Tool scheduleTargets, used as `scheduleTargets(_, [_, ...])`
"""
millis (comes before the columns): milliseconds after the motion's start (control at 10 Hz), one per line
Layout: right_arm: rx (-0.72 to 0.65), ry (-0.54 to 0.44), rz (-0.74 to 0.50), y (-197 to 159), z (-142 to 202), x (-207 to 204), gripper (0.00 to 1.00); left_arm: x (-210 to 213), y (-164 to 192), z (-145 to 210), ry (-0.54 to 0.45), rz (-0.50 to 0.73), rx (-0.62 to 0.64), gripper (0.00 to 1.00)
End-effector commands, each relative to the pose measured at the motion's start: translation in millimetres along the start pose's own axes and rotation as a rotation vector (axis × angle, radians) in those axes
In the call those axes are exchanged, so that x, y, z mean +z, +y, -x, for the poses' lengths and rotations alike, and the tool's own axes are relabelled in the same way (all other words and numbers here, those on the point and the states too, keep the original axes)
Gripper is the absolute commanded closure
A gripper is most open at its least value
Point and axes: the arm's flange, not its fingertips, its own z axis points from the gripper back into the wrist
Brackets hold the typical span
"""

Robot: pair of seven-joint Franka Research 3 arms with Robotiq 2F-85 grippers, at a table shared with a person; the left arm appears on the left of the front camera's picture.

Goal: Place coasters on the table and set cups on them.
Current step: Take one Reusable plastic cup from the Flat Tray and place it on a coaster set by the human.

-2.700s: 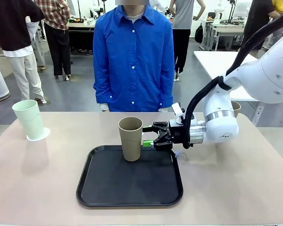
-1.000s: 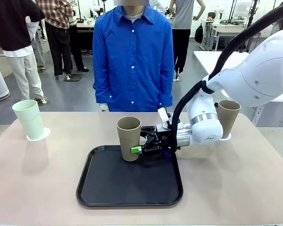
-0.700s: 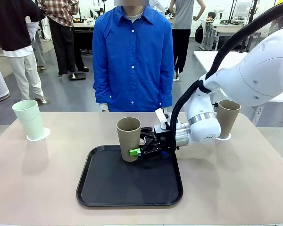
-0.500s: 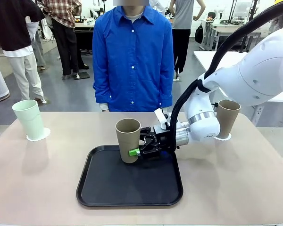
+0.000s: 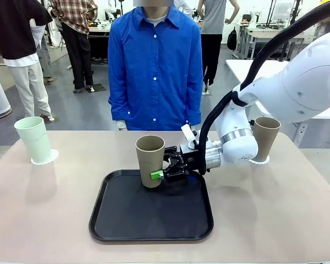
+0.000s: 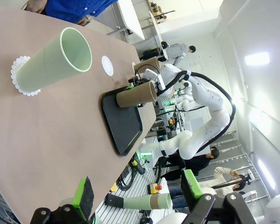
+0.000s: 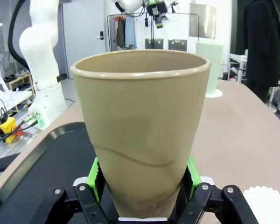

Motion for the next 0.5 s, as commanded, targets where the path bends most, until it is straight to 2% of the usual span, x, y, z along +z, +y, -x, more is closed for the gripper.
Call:
scheduleTargets(0, [-0.055, 0.014, 0.01, 19.1, -44.7, 3.6, 1.0, 2.3, -1.8, 0.8, 0.003, 0.004, -0.007, 0.0])
scheduleTargets(200, [-0.026, 0.041, 0.018, 37.0, -86.7, 9.5, 1.0, 2.3, -1.8, 0.8, 0.003, 0.004, -0.007, 0.0])
scheduleTargets(400, [-0.023, 0.051, 0.045, 44.5, -114.1, 19.0, 1.0, 2.3, -1.8, 0.8, 0.003, 0.004, -0.007, 0.0])
